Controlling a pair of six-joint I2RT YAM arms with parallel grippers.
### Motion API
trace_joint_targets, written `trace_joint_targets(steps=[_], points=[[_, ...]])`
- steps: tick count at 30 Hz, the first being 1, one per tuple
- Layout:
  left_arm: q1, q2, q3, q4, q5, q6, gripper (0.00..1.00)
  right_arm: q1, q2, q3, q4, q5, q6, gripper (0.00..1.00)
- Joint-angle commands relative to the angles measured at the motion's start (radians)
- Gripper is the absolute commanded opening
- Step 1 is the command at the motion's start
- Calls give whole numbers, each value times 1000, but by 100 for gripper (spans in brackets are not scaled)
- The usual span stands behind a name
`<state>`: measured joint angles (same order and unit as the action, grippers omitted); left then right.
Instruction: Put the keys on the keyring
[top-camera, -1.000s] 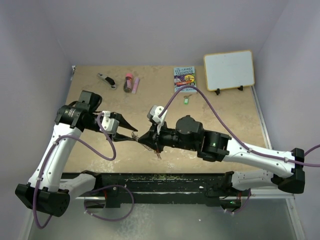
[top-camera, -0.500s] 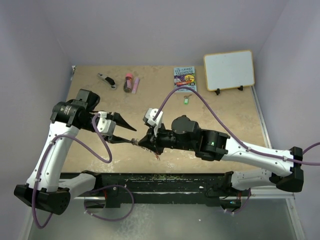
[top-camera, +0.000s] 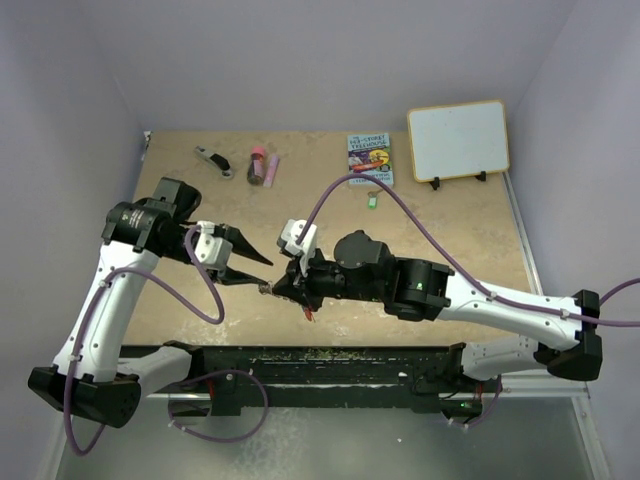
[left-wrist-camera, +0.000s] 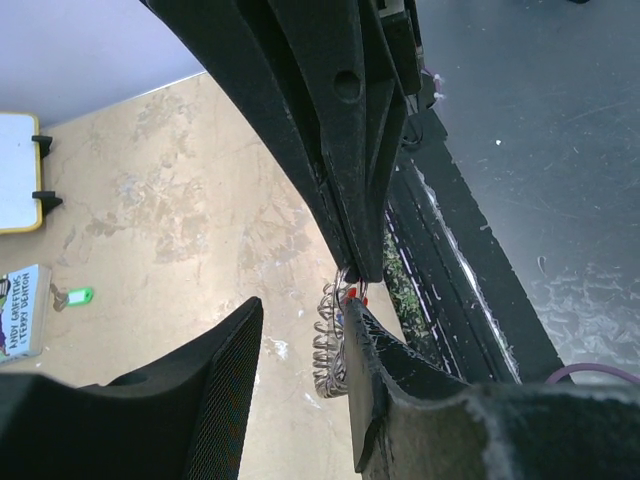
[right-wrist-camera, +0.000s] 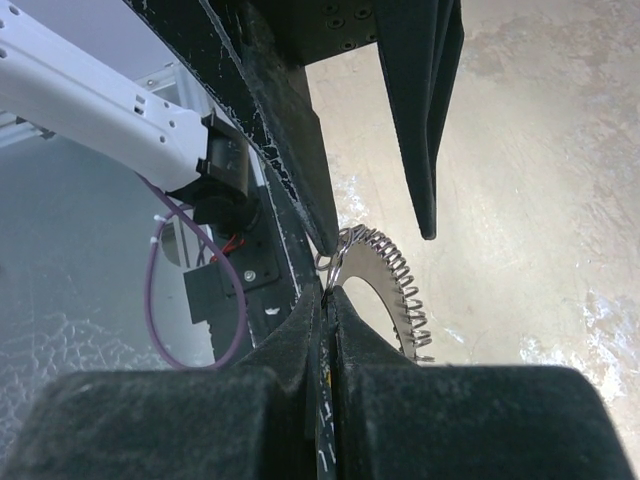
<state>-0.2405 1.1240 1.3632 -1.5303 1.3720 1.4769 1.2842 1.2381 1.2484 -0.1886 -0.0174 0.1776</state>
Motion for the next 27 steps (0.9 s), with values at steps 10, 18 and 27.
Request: trace_joint_targets(steps=[10, 18, 27], points=[[-22, 4, -13, -15, 24, -34, 43, 23, -6, 72, 25, 67, -53, 0], [-33, 15, -24, -14, 16, -24, 42, 31, -4, 80, 39, 88, -70, 0], [-38, 18, -32, -12, 29, -12, 34, 33, 0, 80, 51, 89, -73, 0]])
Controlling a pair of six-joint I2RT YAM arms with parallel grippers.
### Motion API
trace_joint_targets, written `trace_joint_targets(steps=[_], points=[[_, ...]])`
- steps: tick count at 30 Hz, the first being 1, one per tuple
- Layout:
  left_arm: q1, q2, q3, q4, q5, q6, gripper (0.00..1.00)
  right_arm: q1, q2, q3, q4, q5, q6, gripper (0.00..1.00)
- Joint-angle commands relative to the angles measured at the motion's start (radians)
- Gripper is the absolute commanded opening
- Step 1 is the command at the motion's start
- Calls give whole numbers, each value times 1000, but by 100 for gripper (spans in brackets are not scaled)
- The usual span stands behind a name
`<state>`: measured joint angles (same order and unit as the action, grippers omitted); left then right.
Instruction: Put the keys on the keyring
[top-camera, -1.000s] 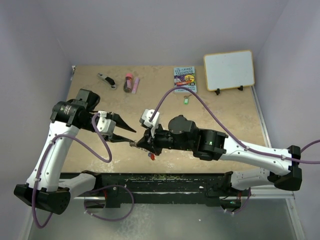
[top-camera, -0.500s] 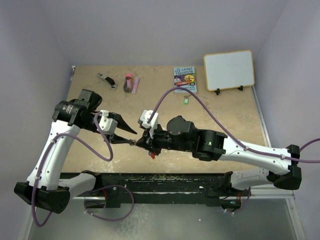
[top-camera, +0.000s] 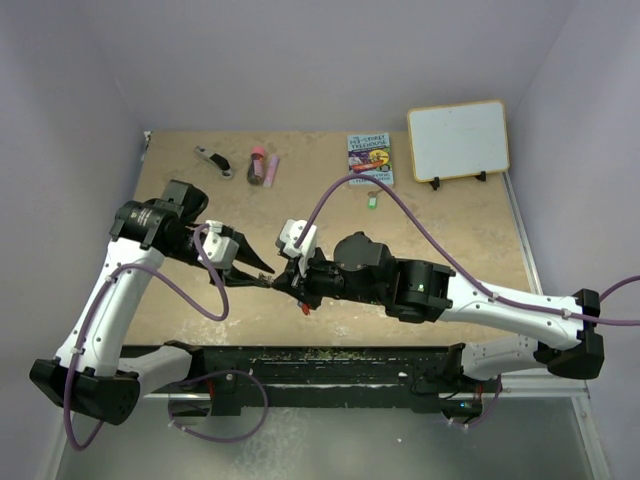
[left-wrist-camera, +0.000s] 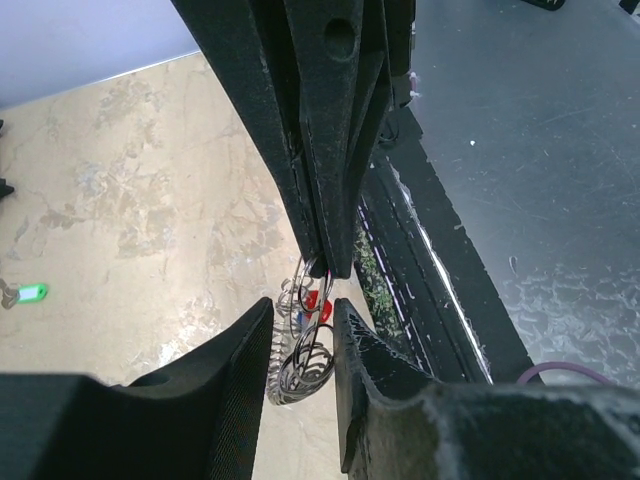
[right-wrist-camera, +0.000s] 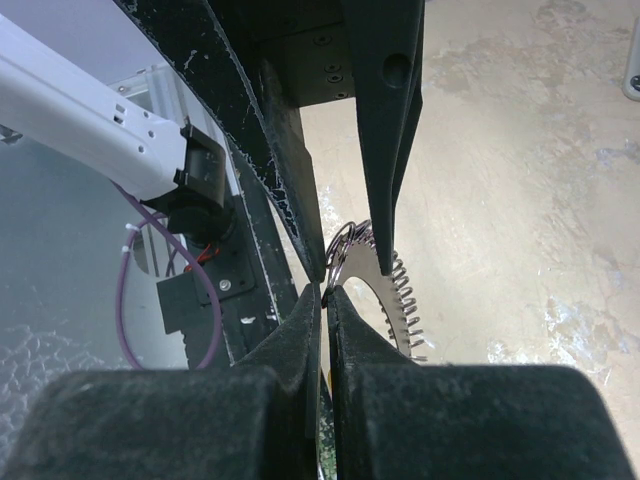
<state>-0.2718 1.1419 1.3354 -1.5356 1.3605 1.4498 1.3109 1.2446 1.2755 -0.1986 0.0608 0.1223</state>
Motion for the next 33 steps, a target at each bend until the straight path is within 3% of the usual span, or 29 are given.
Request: trace_joint_targets(steps=[1, 15, 27, 33], points=[[-9, 2, -4, -7, 43, 17, 33, 7, -6, 53, 60, 12, -19, 0], [-17, 6, -4, -9, 58, 19, 30, 10, -5, 53, 67, 16, -21, 0], [-22, 7, -7, -7, 58, 10, 5, 16, 7, 64, 63, 15, -24, 0], [-22, 1, 2, -1, 77, -17, 4, 18, 6, 59, 71, 22, -19, 0]])
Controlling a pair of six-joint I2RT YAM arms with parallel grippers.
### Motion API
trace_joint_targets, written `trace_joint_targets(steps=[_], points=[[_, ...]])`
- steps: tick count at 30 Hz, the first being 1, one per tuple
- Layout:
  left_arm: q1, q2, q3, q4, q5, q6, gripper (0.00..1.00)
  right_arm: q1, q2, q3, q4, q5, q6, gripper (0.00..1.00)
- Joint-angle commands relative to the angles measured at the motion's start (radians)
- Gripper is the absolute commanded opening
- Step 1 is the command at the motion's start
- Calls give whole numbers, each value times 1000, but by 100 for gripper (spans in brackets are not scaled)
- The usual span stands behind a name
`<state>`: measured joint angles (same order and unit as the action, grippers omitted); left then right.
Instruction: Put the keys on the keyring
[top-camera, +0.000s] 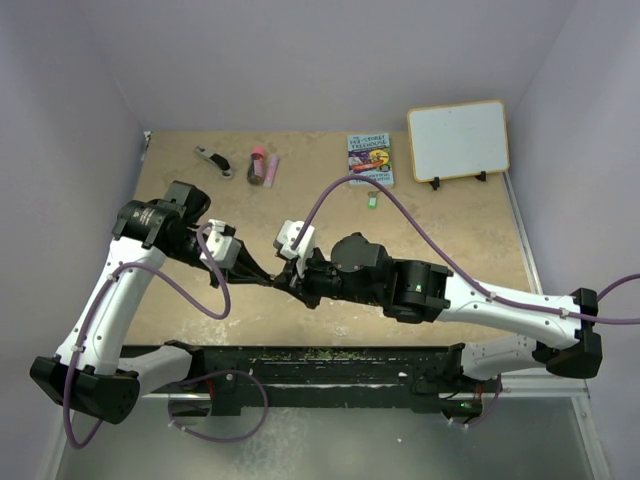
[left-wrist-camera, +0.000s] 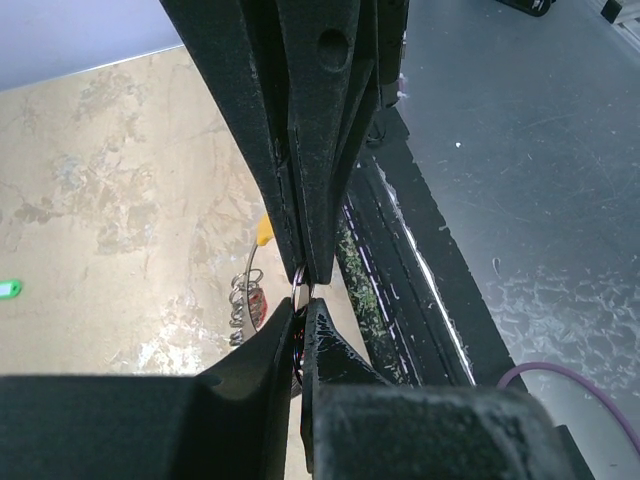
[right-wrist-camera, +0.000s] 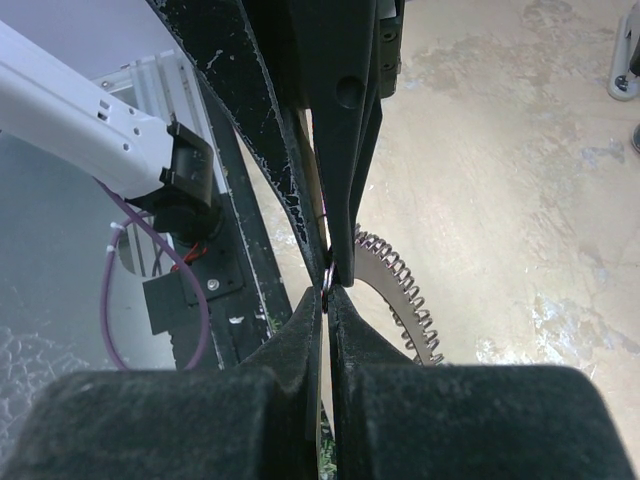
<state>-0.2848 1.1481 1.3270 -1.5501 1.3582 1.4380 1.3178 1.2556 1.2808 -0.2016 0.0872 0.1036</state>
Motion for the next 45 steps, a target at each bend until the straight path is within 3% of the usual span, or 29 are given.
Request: trace_joint_targets(steps=[1, 7, 12, 16, 24, 26, 30, 34, 37, 40, 45], points=[[-9, -7, 13, 13, 82, -10, 4, 11, -5, 52, 75, -4, 1, 0], [-9, -13, 21, 32, 96, -55, 4, 11, -7, 48, 88, 3, 7, 0], [-9, -17, 23, 77, 94, -111, 4, 12, -16, 40, 96, 3, 12, 7], [-9, -20, 21, 77, 81, -108, 4, 11, -27, 29, 102, 13, 20, 25], [-9, -18, 12, 84, 46, -94, 4, 10, -105, -11, 118, 66, 64, 40], [-7, -19, 2, 107, 43, -110, 4, 9, -139, -34, 138, 117, 88, 45], [-7, -18, -16, 142, 19, -140, 4, -8, -186, -53, 90, 360, 158, 50], [-3, -18, -26, 206, -9, -206, 4, -243, -134, 6, -137, 406, 349, 50], [6, -21, -27, 301, -29, -317, 4, -401, -84, -3, -210, 426, 421, 48], [20, -26, -37, 386, -52, -411, 4, -531, -18, -15, -213, 433, 420, 48], [28, -34, -64, 482, -88, -507, 4, -783, 144, -56, -81, 267, 331, 45]])
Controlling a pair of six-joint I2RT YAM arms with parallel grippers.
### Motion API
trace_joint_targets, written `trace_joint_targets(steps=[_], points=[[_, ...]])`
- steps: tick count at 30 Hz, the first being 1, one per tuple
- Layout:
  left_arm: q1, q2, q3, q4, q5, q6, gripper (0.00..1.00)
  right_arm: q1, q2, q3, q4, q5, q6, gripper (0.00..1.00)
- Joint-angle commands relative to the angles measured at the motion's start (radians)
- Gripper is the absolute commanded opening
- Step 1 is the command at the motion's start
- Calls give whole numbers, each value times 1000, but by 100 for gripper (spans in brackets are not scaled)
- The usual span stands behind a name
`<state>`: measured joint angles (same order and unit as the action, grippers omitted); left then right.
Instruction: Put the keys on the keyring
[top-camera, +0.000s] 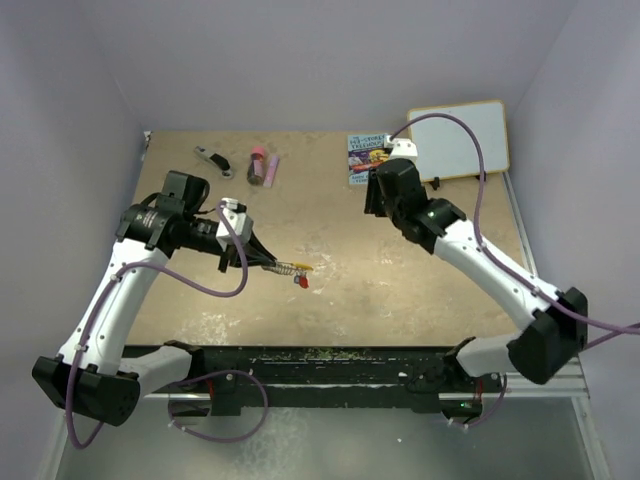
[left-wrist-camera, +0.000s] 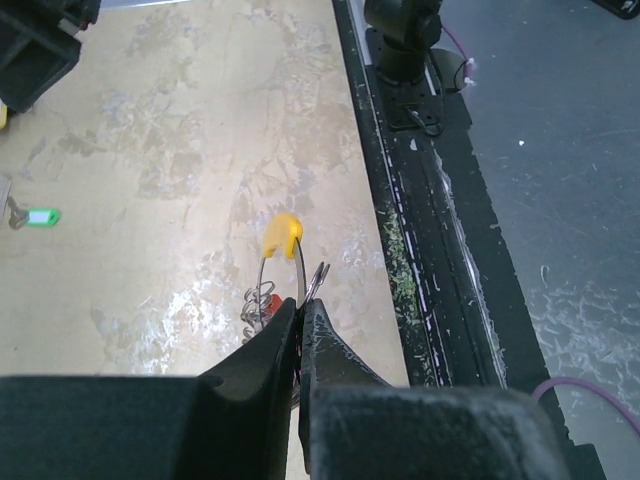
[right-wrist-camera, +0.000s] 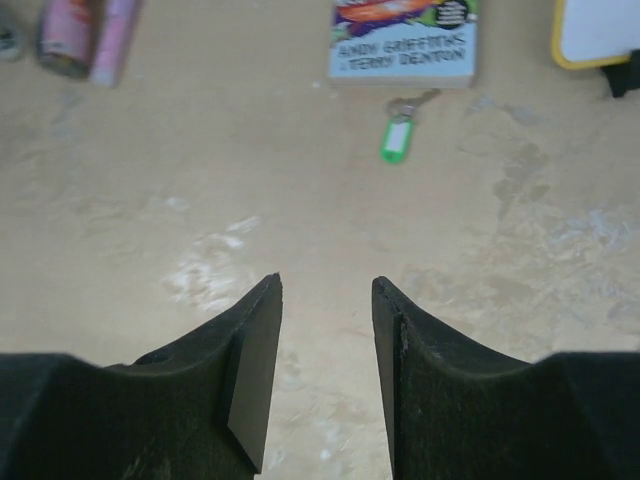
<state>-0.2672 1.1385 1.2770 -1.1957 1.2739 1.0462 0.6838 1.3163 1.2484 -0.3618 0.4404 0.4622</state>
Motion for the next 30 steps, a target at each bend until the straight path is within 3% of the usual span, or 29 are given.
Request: trace_joint_targets(steps=[1, 4, 12, 17, 30], points=[[11, -28, -19, 144, -12, -133, 4, -190, 116, -33, 119, -112, -43, 44], [17, -39, -36, 211, -41, -198, 4, -276, 236, -34, 237, -171, -103, 41], [35, -30, -43, 280, -59, -293, 4, -316, 575, 94, 378, -246, -276, 38], [47, -13, -28, 243, -69, -250, 4, -326, 655, 132, 470, -221, -323, 41], [84, 3, -24, 223, -62, -226, 4, -374, 782, 267, 467, -235, -335, 42]])
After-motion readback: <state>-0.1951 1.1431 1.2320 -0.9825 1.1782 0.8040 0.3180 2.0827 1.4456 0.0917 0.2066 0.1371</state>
